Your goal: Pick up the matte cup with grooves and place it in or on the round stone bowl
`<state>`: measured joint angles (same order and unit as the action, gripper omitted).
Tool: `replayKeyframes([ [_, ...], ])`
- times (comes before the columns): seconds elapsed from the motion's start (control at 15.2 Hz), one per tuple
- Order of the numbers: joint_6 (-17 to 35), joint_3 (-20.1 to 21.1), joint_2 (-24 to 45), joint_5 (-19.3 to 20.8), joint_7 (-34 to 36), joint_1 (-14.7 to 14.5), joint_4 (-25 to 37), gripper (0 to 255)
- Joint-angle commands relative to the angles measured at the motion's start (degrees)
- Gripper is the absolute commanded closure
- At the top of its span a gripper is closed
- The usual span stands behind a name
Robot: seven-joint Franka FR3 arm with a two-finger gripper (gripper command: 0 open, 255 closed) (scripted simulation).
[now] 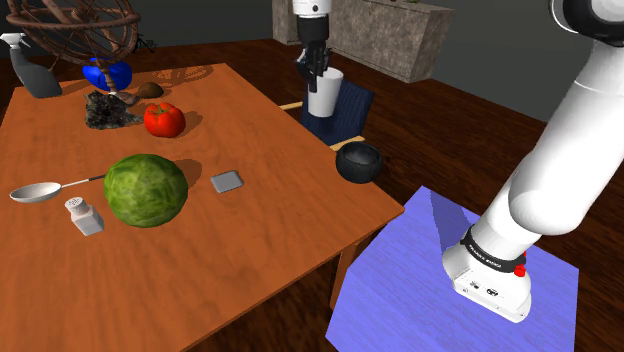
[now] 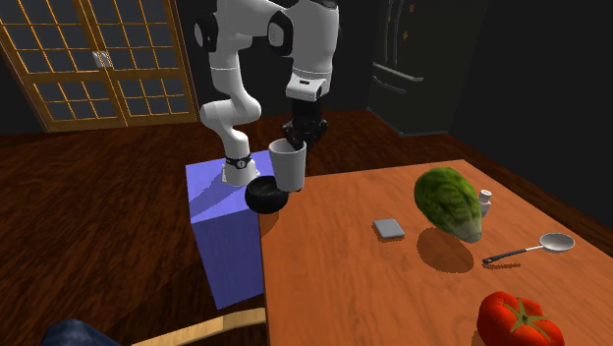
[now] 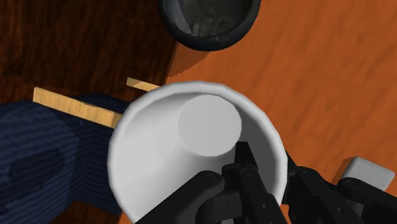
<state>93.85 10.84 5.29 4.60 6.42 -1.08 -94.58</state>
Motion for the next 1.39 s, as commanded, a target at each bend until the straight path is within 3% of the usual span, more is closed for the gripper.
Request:
replayKeyframes([
  [0.0,0.3,-0.2,-5.1,-0.9,-0.7,0.4,-5.2,255],
  [0.66,-1.8,-2.0,-27.3,-3.9,-3.9,0.6,-25.0,255],
  [1.32,5.9,-1.8,-27.4,-4.1,-3.5,0.4,-32.7,255],
])
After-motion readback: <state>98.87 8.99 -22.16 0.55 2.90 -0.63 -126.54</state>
